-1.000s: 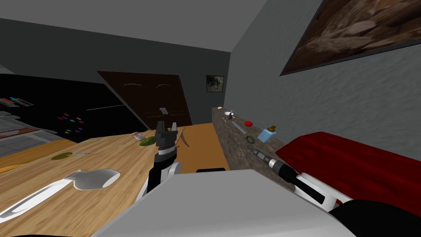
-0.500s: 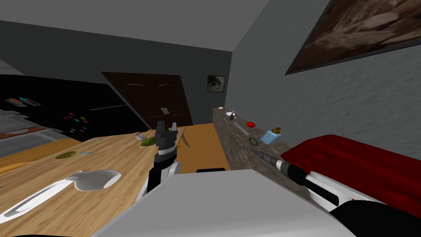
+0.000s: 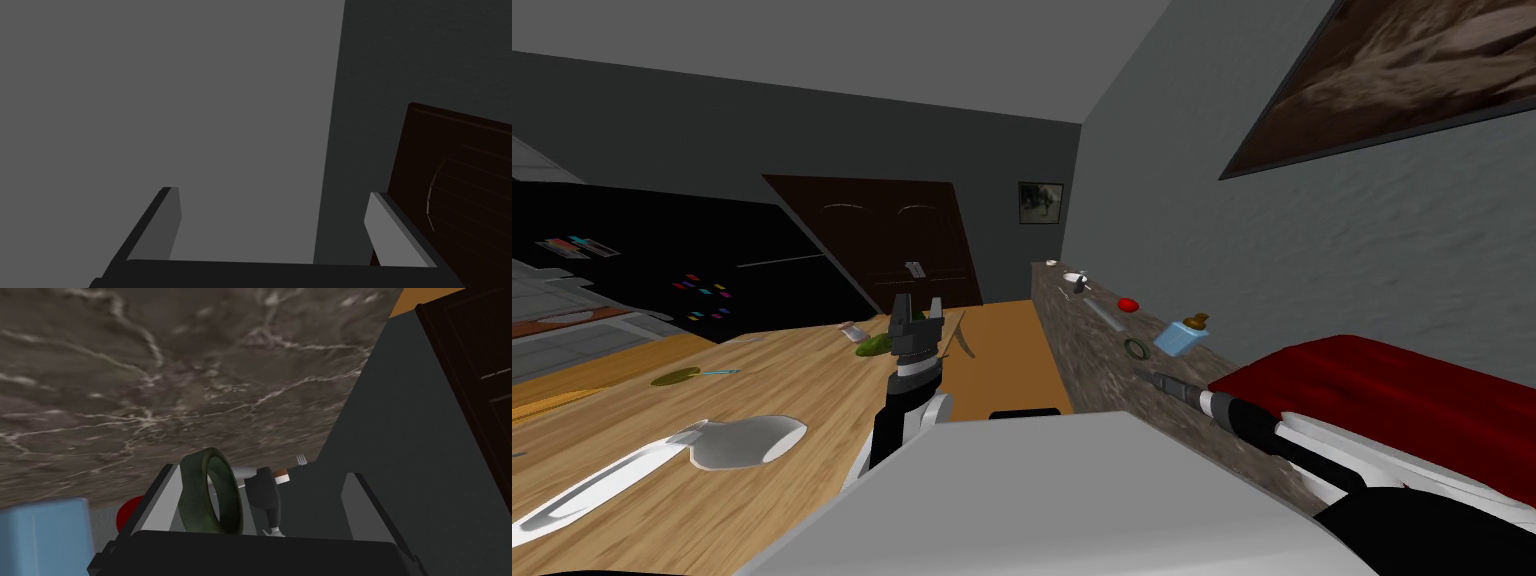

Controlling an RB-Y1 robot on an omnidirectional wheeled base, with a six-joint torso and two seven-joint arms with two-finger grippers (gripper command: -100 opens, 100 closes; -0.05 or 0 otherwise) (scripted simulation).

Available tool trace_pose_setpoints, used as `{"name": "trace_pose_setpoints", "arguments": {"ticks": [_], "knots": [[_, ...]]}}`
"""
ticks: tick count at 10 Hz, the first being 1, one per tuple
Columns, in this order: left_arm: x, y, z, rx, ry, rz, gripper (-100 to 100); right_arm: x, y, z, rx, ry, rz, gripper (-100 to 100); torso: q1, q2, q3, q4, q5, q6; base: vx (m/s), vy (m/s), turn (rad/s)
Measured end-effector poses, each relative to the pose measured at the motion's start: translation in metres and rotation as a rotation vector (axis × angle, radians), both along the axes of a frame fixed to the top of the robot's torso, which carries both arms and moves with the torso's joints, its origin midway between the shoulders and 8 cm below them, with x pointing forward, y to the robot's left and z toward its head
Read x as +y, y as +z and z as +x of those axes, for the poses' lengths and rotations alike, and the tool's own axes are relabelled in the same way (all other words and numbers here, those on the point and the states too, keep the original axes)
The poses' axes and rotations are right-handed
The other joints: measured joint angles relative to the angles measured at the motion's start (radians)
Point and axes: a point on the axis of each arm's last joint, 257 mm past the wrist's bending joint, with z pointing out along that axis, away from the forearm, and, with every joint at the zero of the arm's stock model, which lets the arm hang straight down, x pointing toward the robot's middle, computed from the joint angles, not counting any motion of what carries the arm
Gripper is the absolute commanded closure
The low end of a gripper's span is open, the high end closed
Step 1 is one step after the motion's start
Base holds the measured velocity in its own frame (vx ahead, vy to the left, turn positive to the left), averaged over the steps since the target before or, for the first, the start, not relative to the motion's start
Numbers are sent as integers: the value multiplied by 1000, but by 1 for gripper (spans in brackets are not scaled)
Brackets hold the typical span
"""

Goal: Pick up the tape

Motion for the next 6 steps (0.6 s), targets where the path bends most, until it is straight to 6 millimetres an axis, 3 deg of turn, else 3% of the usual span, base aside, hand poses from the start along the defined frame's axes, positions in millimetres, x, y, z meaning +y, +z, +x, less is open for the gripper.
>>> {"name": "trace_pose_setpoints", "arguments": {"ticks": [6], "knots": [[0,0,0,0,0,0,0,-47,-1,-17,124,49,-139,-100,0,0,0,0,0,0,46,28,19]]}}
